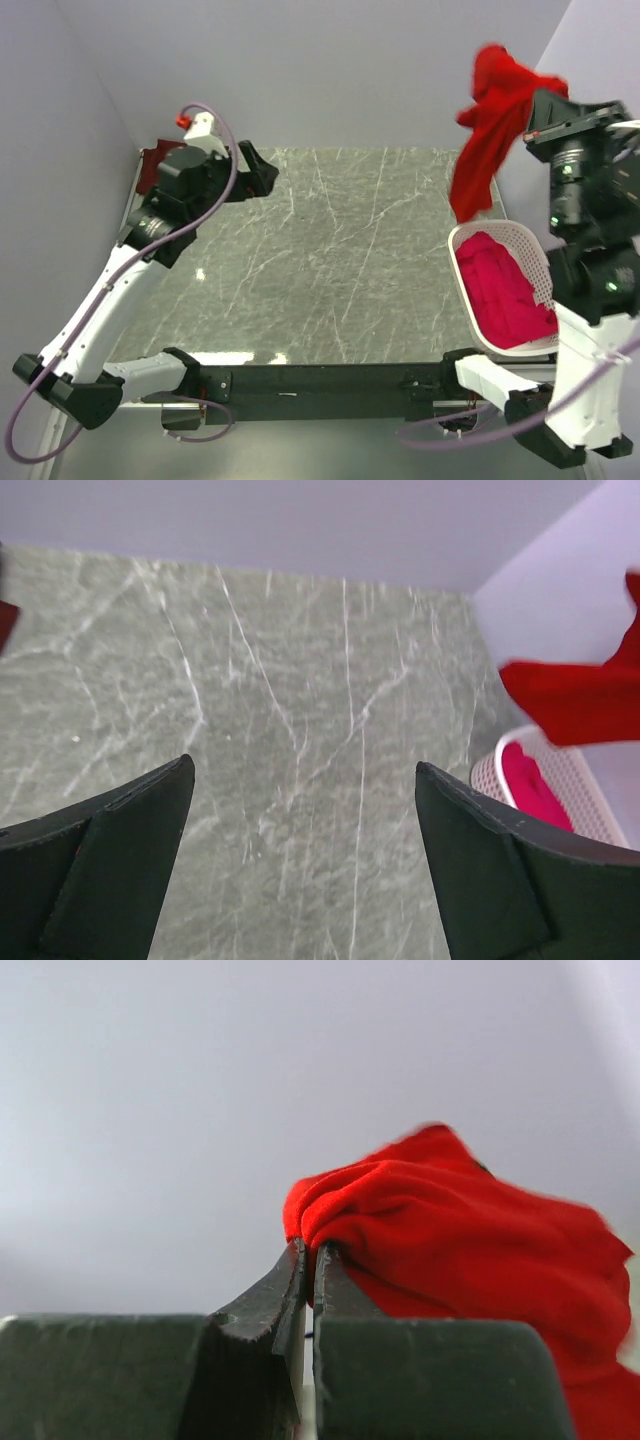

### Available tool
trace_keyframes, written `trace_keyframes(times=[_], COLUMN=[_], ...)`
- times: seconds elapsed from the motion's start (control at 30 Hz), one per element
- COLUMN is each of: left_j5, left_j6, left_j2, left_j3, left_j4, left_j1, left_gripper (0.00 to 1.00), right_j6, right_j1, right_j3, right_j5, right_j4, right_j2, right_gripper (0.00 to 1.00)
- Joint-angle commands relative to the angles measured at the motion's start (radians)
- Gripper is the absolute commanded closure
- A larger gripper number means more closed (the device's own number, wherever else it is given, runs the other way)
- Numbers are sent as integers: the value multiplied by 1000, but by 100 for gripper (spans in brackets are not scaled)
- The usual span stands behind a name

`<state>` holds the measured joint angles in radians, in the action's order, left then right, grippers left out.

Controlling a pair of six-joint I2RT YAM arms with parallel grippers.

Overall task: Fold and stack the t-shirts
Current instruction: Move the tshirt to the center of the board, then flatten the tshirt out

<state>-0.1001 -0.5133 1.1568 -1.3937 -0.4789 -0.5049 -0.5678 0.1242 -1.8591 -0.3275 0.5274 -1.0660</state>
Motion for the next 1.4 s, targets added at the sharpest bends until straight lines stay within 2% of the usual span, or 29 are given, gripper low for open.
trace_keyframes(times=[0.0, 0.13, 0.2, 0.27, 0.3, 0.33, 0.37, 0.43, 0.5, 0.57, 0.6, 0.63, 0.7, 0.8, 0.9, 1.0, 1.13, 1.17, 1.23, 1.33, 1.37], left_j5=[-27, -43, -30, -7, 6, 16, 25, 48, 60, 79, 89, 91, 91, 69, 114, 105, 103, 67, 1, -99, -119], left_j6=[-17, -40, -54, -73, -77, -82, -100, -122, -168, -232, -255, -278, -329, -375, -387, -395, -376, -378, -372, -367, -364], left_j2=[-34, -52, -49, -42, -34, -20, -10, 30, 55, 60, 47, 15, -17, -40, 3, 50, 133, 147, 216, 331, 355], left_j3=[-51, -41, -33, -7, 5, 39, 59, 125, 171, 287, 338, 446, 548, 692, 788, 782, 751, 745, 693, 590, 569], left_j4=[5, 11, 14, 23, 28, 37, 54, 57, 39, 46, 75, 94, 121, 143, 232, 319, 405, 434, 436, 411, 407], left_j1=[35, 51, 58, 62, 63, 63, 63, 63, 63, 62, 55, 48, -1, -104, -142, -185, -205, -205, -205, -205, -205], left_gripper=[3, 3, 4, 3, 3, 3, 3, 5, 9, 15, 21, 22, 28, 30, 29, 23, 11, 8, 8, 17, 28], right_j6=[29, 32, 45, 71, 80, 95, 94, 54, 36, 5, -12, -48, -87, -147, -222, -277, -290, -296, -319, -343, -346], right_j1=[145, 264, 273, 270, 267, 243, 226, 177, 132, 137, 143, 150, 190, 273, 317, 367, 449, 462, 479, 491, 489], right_j3=[-120, -91, -42, 17, 30, 52, 57, 48, 79, 210, 359, 436, 635, 849, 1056, 1200, 1290, 1296, 1298, 1307, 1311], right_j5=[169, 180, 159, 125, 104, 107, 113, 157, 189, 173, 174, 182, 163, 104, 105, 110, 120, 122, 108, 87, 84], right_j4=[-61, -86, -89, -64, -52, -32, -14, 75, 103, 90, 57, 22, -27, -18, -35, -81, -160, -167, -179, -205, -213], right_j2=[-77, -83, -88, -129, -156, -226, -268, -404, -457, -445, -415, -337, -255, -128, -29, 41, 83, 75, 43, 11, 8], right_gripper=[100, 100, 100, 83, 70, 45, 37, 32, 32, 32, 32, 32, 34, 37, 41, 43, 39, 39, 38, 38, 38])
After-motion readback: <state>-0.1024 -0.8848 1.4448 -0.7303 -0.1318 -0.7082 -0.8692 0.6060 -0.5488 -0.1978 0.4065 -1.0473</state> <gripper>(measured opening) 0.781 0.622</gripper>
